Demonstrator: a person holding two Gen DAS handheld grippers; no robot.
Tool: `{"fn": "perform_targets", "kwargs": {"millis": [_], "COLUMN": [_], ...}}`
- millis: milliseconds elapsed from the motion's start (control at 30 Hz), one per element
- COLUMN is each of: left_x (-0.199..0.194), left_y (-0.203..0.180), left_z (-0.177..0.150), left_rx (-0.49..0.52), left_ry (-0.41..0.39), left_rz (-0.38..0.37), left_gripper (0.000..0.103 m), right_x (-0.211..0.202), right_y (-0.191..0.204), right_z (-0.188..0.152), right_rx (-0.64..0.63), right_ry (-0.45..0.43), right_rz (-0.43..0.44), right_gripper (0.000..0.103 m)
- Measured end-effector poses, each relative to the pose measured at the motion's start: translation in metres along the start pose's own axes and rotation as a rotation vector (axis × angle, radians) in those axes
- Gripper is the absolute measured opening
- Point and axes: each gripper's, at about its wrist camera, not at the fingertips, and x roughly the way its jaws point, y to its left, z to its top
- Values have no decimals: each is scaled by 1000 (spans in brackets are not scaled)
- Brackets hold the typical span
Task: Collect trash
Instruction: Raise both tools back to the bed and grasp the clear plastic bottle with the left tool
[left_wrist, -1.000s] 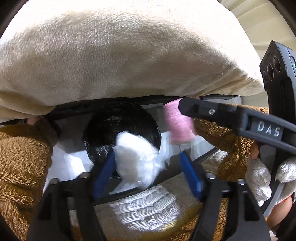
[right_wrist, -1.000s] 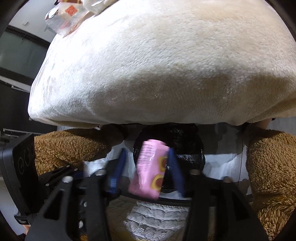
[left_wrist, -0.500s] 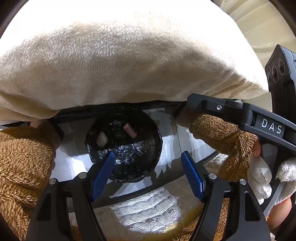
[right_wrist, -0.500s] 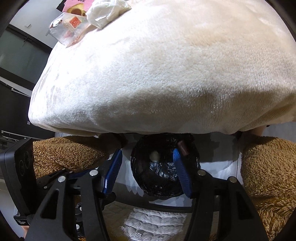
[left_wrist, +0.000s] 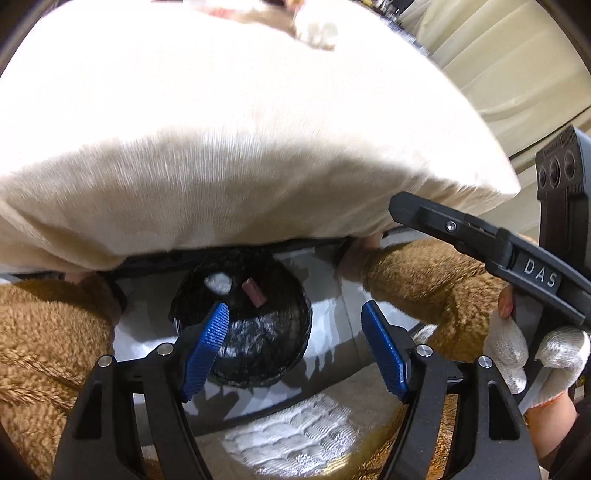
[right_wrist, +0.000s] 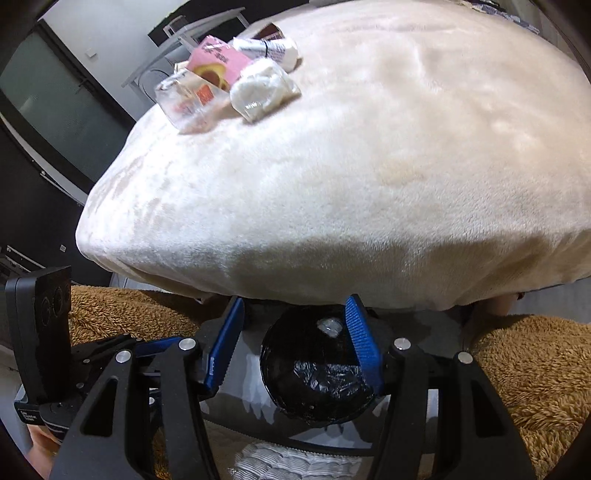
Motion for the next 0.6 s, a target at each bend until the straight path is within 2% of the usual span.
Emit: {"fn": "perform_targets", "kwargs": {"millis": [133, 333, 433, 600], "left_x": [-22, -51, -64, -84], "left_y": [-2, 4, 9, 19], "left_z": [2, 15, 30, 67], "left_rx": [23, 36, 42, 46], "left_ry": [-95, -217, -268, -331], "left_rz": [-14, -20, -12, -13], "left_gripper": [72, 72, 72, 72], "right_x": [-22, -38, -40, -37], "right_y": [6, 4, 6, 4], "right_z": [4, 27, 43, 72], "right_rx": [-44, -75, -100, -127], "right_ry": [-105, -182, -201, -220], "right_rz": [16, 57, 65, 86], "right_gripper": [58, 58, 58, 64]}}
